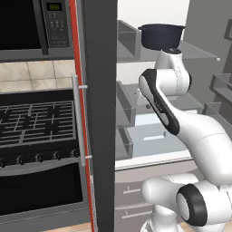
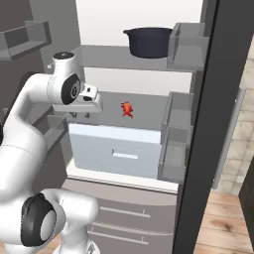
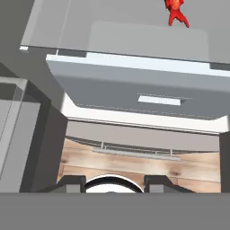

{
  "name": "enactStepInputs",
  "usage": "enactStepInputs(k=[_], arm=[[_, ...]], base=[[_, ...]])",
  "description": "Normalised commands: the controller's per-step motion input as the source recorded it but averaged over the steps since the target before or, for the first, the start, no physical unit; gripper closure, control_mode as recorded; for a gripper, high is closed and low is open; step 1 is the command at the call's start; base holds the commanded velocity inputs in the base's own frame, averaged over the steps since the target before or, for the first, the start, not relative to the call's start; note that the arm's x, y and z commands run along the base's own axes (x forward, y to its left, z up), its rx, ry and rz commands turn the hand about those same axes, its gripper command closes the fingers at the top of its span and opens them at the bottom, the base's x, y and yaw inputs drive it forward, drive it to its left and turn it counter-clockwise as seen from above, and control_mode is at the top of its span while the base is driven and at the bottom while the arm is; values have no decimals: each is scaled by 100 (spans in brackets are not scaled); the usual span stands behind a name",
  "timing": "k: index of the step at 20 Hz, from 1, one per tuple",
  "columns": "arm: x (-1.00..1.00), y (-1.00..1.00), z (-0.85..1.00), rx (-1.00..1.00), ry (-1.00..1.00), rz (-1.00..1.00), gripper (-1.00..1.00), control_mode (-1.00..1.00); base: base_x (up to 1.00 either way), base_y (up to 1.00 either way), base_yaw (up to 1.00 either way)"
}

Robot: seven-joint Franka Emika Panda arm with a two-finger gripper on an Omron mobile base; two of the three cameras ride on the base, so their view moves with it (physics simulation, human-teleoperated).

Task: Take the fish out of the fridge, briefly rinse it in the sink, and place it on the tray next to the sink.

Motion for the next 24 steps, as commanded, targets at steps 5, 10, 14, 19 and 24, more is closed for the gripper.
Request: enactStepInputs(k=[5,10,14,19,24], arm=[[0,0,0,0,0,0,-100,-100],[-28,-32,-6,-6,-26,0,-100,-100],[-32,-76,0,0,-40,0,-100,-100],[-9,-53,0,0,-22,0,-100,-100],[26,-7,0,0,0,0,-100,-100]], base=[[0,0,0],[0,0,0],[0,0,0],[0,0,0],[0,0,0]])
